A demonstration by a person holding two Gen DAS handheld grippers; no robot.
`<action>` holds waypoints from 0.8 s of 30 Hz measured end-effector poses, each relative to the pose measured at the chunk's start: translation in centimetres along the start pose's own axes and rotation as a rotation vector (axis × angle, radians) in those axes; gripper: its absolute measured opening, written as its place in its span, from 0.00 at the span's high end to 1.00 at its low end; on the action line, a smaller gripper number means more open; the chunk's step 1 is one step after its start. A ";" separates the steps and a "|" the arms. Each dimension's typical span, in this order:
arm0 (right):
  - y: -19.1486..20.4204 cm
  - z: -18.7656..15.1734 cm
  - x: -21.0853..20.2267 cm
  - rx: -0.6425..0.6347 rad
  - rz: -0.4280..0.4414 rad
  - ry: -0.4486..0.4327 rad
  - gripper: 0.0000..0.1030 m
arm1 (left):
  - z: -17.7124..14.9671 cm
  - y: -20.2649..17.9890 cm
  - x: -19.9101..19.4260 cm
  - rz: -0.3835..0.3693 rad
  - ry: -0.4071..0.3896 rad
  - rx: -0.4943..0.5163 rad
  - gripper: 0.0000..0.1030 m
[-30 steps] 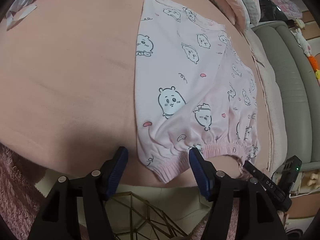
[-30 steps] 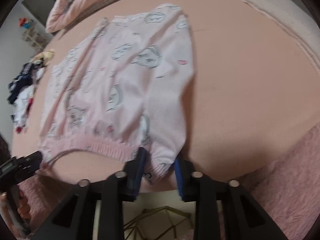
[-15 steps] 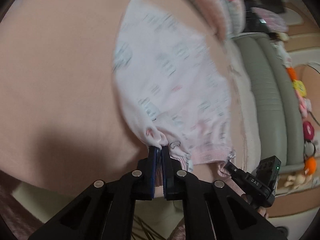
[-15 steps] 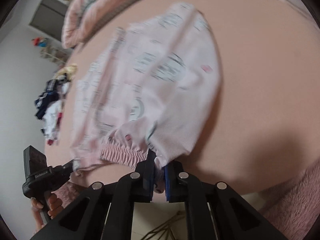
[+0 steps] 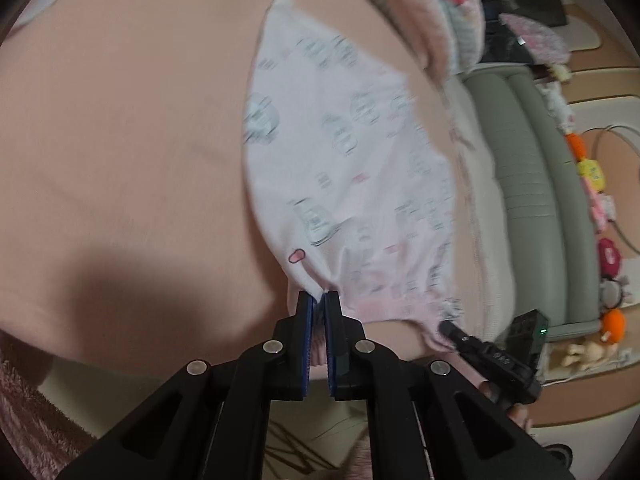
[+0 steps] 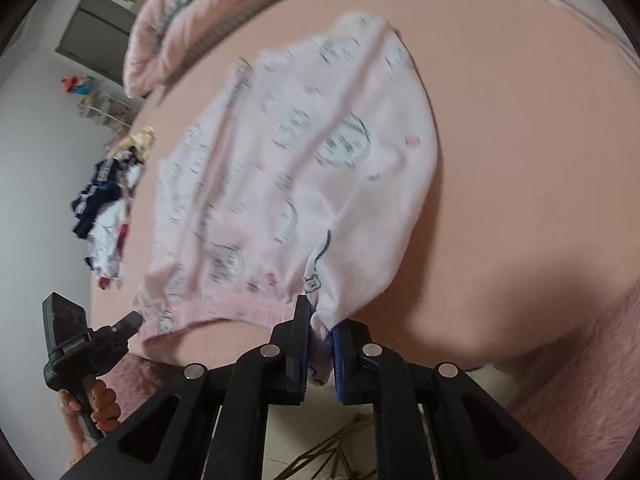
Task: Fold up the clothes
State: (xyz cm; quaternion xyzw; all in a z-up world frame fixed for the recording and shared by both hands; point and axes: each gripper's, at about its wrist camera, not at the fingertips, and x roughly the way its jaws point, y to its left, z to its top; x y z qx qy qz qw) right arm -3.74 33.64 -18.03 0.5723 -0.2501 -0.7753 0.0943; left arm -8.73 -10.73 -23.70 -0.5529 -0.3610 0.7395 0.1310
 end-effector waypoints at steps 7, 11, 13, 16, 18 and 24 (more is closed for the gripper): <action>-2.1 -0.8 0.4 0.092 0.011 -0.007 0.77 | -0.6 -0.4 -0.1 -0.092 -0.032 -0.063 0.39; -2.0 -0.8 0.4 0.071 0.006 -0.014 0.70 | -1.1 -0.8 0.1 -0.061 -0.032 -0.033 0.42; -1.9 -0.8 0.7 0.055 0.018 -0.003 0.68 | -1.0 -1.1 1.1 -0.089 -0.011 -0.016 0.55; -1.2 -0.8 1.2 -0.006 0.028 0.003 0.67 | -0.6 -2.2 2.7 -0.073 -0.006 0.026 0.72; -0.8 -0.4 1.5 -0.034 0.035 -0.004 0.83 | -0.3 -2.6 3.0 -0.051 -0.008 0.034 0.93; 0.0 0.3 -1.3 -0.046 0.063 -0.029 0.97 | -1.1 -7.4 -4.8 -0.135 -0.141 0.190 0.94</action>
